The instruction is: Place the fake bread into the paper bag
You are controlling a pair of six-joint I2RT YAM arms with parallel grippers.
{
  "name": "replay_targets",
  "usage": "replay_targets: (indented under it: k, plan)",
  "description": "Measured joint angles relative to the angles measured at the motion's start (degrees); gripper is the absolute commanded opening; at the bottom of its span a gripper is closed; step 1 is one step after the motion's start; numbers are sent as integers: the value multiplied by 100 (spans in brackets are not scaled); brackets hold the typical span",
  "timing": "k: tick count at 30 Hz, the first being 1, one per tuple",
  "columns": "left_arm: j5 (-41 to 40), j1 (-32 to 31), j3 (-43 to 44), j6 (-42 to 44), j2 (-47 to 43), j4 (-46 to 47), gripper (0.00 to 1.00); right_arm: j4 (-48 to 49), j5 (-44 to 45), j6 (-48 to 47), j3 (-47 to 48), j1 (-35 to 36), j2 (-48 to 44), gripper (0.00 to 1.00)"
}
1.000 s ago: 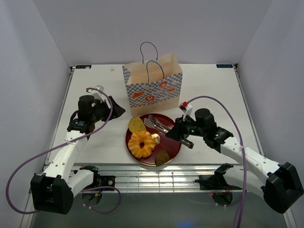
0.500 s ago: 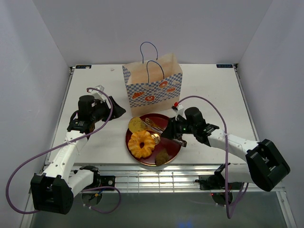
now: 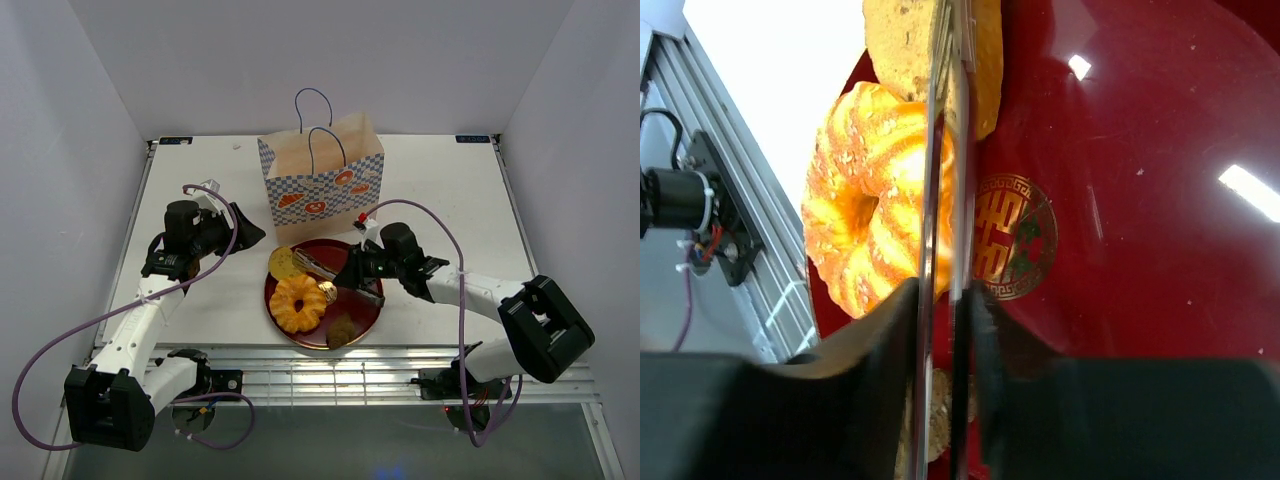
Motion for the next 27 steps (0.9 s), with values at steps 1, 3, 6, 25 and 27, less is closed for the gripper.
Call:
replay_targets:
  k: [1,3,6,25,27]
  plan:
    - [4,0,0,0,0,-2,78,20,-17,24,15,0,42,23]
    - [9,0,0,0,0,0,78,37,-63,55,42,2,90,17]
    - [9,0,0,-2,0,0,78,46,-107,105,61,2,90,10]
    - [-61,0,0,0,-2,0,78,-1274,376,-448,935,9,-1294,8]
    - [-76,0,0,0,-2,0,78,-1537,437,-535,1064,9,-1443,8]
